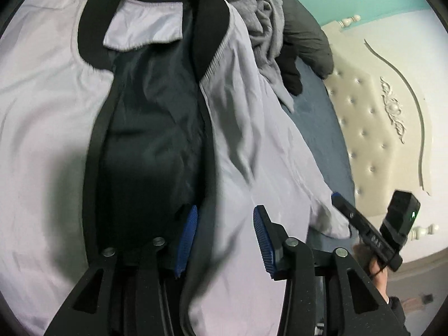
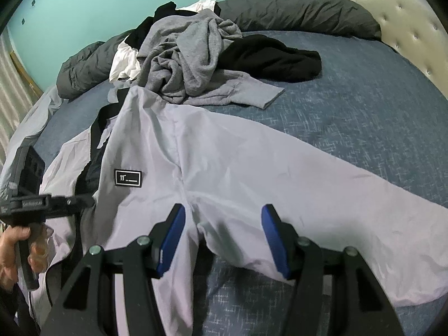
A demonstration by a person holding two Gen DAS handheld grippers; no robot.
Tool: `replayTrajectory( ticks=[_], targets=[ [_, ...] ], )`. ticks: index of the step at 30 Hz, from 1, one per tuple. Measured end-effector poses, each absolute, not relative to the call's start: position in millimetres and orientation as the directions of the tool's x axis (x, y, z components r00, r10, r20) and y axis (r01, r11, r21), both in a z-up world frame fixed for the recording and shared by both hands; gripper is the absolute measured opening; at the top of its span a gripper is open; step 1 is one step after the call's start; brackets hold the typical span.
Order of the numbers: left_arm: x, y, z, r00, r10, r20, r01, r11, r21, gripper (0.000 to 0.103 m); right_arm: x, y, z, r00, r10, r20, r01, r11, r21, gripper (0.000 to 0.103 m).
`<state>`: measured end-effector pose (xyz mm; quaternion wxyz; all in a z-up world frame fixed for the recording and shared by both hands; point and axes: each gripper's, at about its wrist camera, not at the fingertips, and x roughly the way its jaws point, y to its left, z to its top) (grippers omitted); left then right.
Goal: Fold clothes
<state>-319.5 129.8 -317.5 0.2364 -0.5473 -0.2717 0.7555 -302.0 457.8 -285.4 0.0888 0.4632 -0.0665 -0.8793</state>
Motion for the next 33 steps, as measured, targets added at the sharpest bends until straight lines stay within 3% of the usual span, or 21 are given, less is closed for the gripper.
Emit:
replayTrajectory(
  ticks=[3,5,6,10,13,22,28,33],
  targets=[
    [-317.8,139.7,-316.4,-0.293,0.638,-0.713,-0.095,-0.761,-0.642,0.043,-298.8,456.6,-279.4,-0.561,-0.219,-0.798,0.092,-0.975,0.203,0.057],
    [-317.5,144.5,-314.3,-0.305,0.621,-0.722,-0.113,-0.776,-0.62,0.022,-296.2,456.3,-274.4,-0.565,-0.221,-0.795,0.091,-0.974,0.206,0.057],
    [-317.5,144.2,-311.4,-0.321,0.61,-0.724,-0.115,-0.784,-0.609,0.017,-295.2,456.0,-272.2,-0.566,-0.22,-0.794,0.092,-0.975,0.204,0.057],
    [-308.2,140.0,-277.7,-0.462,0.494,-0.736,-0.157,-0.863,-0.481,0.013,-288.7,458.2,-262.2,-0.574,-0.205,-0.793,0.095,-0.978,0.184,0.057],
    [-308.9,137.5,-281.7,-0.458,0.457,-0.762,-0.148,-0.885,-0.442,0.007,-286.5,461.7,-258.8,-0.581,-0.2,-0.789,0.083,-0.979,0.187,0.057],
    [-317.3,125.4,-315.3,-0.36,0.382,-0.851,-0.085,-0.922,-0.378,0.009,-280.7,457.4,-262.1,-0.567,-0.21,-0.797,0.09,-0.977,0.193,0.057],
    [-317.4,105.2,-306.1,-0.38,0.394,-0.837,-0.069,-0.914,-0.399,0.037,-273.6,458.7,-261.3,-0.55,-0.202,-0.81,0.099,-0.979,0.177,0.057],
    [-295.5,70.6,-272.1,-0.421,0.401,-0.814,-0.061,-0.908,-0.415,0.039,-261.6,459.1,-264.2,-0.529,-0.208,-0.823,0.08,-0.977,0.196,0.058]
  ],
)
